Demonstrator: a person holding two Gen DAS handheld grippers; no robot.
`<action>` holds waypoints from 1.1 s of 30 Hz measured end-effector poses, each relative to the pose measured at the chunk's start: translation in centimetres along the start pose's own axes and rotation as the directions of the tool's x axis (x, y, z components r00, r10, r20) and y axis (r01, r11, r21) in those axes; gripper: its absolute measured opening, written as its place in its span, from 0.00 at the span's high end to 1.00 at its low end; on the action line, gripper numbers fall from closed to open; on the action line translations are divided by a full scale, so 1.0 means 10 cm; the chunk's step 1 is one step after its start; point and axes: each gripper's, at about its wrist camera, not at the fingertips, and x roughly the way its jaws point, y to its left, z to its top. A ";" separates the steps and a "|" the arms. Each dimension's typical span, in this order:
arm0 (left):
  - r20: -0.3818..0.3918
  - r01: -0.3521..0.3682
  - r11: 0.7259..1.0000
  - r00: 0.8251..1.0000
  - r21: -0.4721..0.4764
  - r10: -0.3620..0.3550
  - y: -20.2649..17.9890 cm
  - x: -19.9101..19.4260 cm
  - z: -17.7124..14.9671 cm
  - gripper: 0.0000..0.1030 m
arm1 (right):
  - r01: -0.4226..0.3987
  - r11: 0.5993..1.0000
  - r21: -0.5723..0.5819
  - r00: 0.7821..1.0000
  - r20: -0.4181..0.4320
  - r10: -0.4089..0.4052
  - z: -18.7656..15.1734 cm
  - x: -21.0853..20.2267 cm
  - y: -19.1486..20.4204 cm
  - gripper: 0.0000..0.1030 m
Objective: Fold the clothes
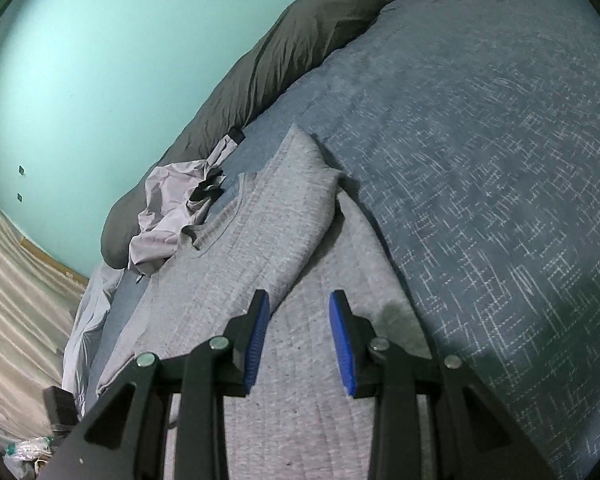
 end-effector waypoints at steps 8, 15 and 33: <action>0.039 0.001 0.999 0.999 0.038 -0.003 -0.16 -0.50 -0.01 0.95 | -0.011 1.000 0.014 1.000 0.006 0.011 0.02 -0.02 -0.03 0.70; -0.047 -0.012 1.000 0.999 -0.026 0.010 0.07 -0.27 -0.24 0.95 | -0.012 1.000 0.024 1.000 0.000 0.012 0.01 -0.02 -0.04 0.70; 0.011 -0.074 0.997 0.997 0.017 0.074 0.00 -0.21 -0.09 0.78 | 0.025 1.000 0.014 0.999 -0.031 -0.025 0.01 0.06 -0.08 0.60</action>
